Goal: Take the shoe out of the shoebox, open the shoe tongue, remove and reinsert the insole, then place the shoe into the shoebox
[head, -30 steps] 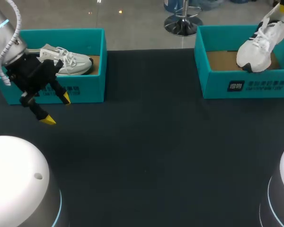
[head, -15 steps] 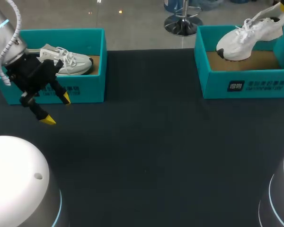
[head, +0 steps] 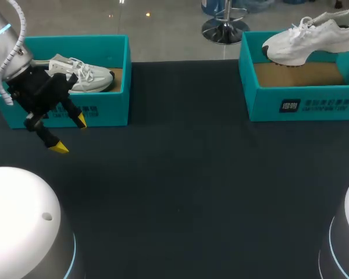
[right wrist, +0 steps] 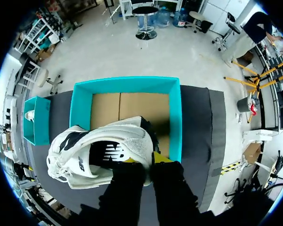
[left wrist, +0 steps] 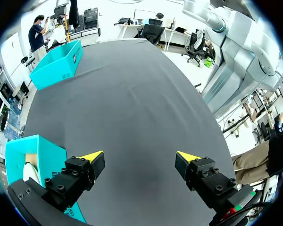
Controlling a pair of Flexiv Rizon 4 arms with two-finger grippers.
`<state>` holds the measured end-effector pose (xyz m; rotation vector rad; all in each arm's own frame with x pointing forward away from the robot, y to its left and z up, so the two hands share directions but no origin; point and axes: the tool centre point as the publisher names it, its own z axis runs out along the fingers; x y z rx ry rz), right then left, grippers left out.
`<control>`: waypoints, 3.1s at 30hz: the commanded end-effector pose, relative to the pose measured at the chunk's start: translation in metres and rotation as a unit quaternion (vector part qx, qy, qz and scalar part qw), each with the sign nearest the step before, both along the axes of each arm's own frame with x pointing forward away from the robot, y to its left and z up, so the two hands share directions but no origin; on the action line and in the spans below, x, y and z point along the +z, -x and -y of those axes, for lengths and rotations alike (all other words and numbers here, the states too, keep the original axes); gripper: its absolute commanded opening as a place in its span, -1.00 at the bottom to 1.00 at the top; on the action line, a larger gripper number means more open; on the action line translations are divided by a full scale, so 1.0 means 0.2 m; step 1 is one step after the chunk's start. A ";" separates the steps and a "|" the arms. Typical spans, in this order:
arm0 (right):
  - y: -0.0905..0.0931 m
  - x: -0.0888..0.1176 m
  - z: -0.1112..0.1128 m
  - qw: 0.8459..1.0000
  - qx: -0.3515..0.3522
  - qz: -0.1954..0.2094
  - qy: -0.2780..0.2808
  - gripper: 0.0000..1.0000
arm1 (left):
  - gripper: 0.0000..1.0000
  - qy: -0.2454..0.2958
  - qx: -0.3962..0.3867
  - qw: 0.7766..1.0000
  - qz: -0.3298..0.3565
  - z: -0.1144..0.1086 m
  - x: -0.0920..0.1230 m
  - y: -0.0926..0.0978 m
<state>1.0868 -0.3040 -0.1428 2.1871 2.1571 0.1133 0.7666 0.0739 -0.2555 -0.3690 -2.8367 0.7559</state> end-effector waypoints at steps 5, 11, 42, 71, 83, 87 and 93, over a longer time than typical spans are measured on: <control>0.03 -0.01 -0.02 0.999 -0.043 -0.010 0.011 -1.00 | 1.00 -0.001 0.000 1.000 0.000 0.00 0.00 0.00; 0.05 -0.02 0.00 0.998 -0.047 0.004 0.033 -1.00 | 1.00 -0.001 0.000 1.000 0.000 0.00 0.00 0.00; 0.15 -0.38 0.08 0.993 -0.113 -0.021 0.015 -1.00 | 1.00 -0.001 0.000 1.000 0.000 0.00 0.00 0.00; 0.11 -0.74 0.17 0.993 -0.113 -0.020 0.015 -1.00 | 1.00 -0.001 0.000 1.000 0.000 0.00 0.00 0.00; 0.15 -0.88 0.16 0.993 -0.108 -0.037 0.002 -1.00 | 1.00 -0.001 0.000 1.000 0.000 0.00 0.00 0.00; 0.16 -0.90 0.16 0.993 -0.107 -0.043 0.000 -1.00 | 1.00 -0.001 0.000 1.000 0.000 0.00 0.00 0.00; 0.16 -0.89 0.16 0.993 -0.112 -0.040 0.002 0.71 | 1.00 -0.001 0.000 1.000 0.000 0.00 0.00 0.00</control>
